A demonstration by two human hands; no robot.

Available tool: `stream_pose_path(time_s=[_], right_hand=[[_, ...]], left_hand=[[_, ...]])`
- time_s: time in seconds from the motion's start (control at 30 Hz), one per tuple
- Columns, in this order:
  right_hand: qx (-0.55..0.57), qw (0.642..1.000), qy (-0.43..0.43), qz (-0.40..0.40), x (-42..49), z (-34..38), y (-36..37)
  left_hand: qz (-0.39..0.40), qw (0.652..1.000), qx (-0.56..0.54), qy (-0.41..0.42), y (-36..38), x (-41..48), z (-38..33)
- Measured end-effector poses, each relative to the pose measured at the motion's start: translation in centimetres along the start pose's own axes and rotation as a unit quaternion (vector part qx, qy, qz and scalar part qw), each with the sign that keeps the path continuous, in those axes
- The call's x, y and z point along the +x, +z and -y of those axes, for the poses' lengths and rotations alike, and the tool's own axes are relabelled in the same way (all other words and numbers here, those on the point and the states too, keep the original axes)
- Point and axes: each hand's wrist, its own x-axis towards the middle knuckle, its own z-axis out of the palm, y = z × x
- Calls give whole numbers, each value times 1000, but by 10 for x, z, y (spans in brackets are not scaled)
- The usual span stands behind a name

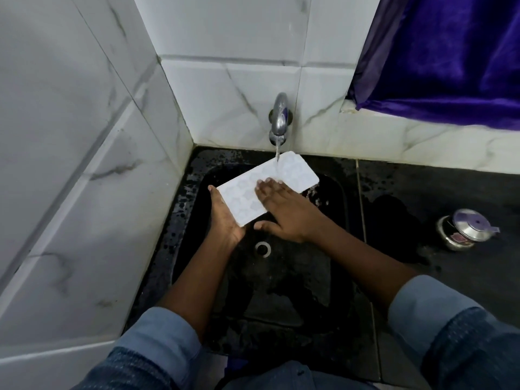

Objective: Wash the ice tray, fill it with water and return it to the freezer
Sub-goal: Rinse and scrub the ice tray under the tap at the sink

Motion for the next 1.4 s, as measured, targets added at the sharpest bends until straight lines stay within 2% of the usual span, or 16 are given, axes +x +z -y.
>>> stream_pose_path(time_s=[0.1,0.13,0.27,0.3,0.43,0.47,0.6,0.63,0.73,0.77,0.93,1.07,1.1,1.23,1.27,1.4], right_hand=[[38,988,144,-41,-1,-21,-5],[35,986,157,-36,-1,-20,-5],[-11,999,-34,12,-2,7,10],[-14,999,-44,12,-3,6,11],[35,993,105,-29,2,-5,3],[37,994,95,-24,3,3,3],[-15,994,-106,9,4,36,16],[-9,995,-99,0,5,31,15],[71,995,66,-18,12,9,6],[75,993,89,-18,13,8,5],[12,995,-92,24,14,42,21],[76,997,33,1,25,21,7],[79,997,26,2,26,26,7],[36,990,-138,14,25,62,21],[41,990,-133,9,27,56,21],[104,995,-1,3,33,31,7]], left_hand=[[0,1000,-1,2,-3,-4,2],[1,1000,-1,0,-4,-5,3],[-7,1000,-11,5,-11,-10,4],[-14,1000,-8,8,-11,-12,4],[-20,1000,-2,7,-9,-21,6],[-18,1000,-5,5,-11,-20,8],[-31,999,-17,-5,-20,-21,11],[-31,999,-16,-6,-23,-22,12],[-42,999,-18,-5,-25,-27,14],[-45,999,-19,-4,-25,-28,13],[-75,997,-20,1,-33,-31,12],[-82,997,-10,2,-26,-37,9],[-87,996,-2,6,-24,-39,8],[-129,991,4,22,-30,-43,4],[-122,992,15,26,-29,-45,4],[-124,992,26,25,-25,-46,6]])
